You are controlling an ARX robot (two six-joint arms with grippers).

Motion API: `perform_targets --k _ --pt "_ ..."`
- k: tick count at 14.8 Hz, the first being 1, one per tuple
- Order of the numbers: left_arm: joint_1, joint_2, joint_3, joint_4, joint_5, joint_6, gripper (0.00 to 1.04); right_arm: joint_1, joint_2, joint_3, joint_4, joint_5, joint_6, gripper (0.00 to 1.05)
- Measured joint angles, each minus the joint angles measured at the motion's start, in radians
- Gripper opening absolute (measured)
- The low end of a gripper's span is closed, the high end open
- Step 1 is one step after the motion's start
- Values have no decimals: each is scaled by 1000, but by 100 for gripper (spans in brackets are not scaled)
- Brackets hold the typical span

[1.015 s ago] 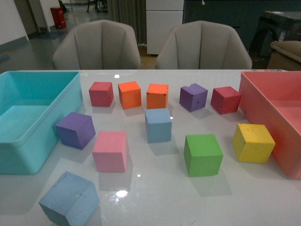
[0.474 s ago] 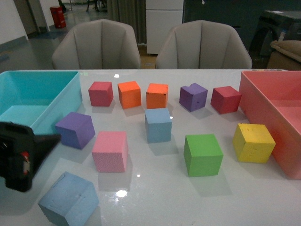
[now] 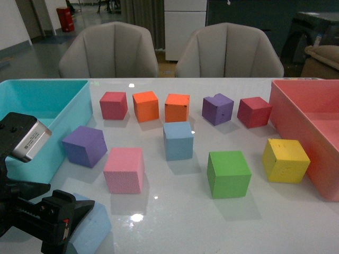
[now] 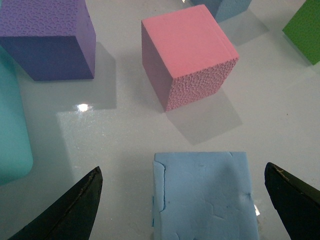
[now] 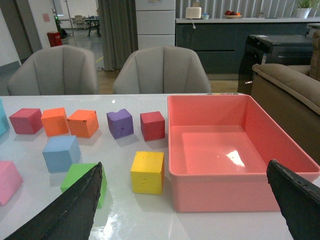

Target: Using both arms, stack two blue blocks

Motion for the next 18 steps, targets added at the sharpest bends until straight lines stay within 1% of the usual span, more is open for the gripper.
perform_targets --k 3,7,16,18 --pt "17 49 17 19 11 -3 98 0 0 0 0 0 0 98" --pt "17 72 16 50 41 -29 98 0 0 0 0 0 0 98" --pt "-2 125 5 93 41 -36 98 0 0 0 0 0 0 98" --pt "-15 203 5 114 29 -34 98 0 0 0 0 0 0 98"
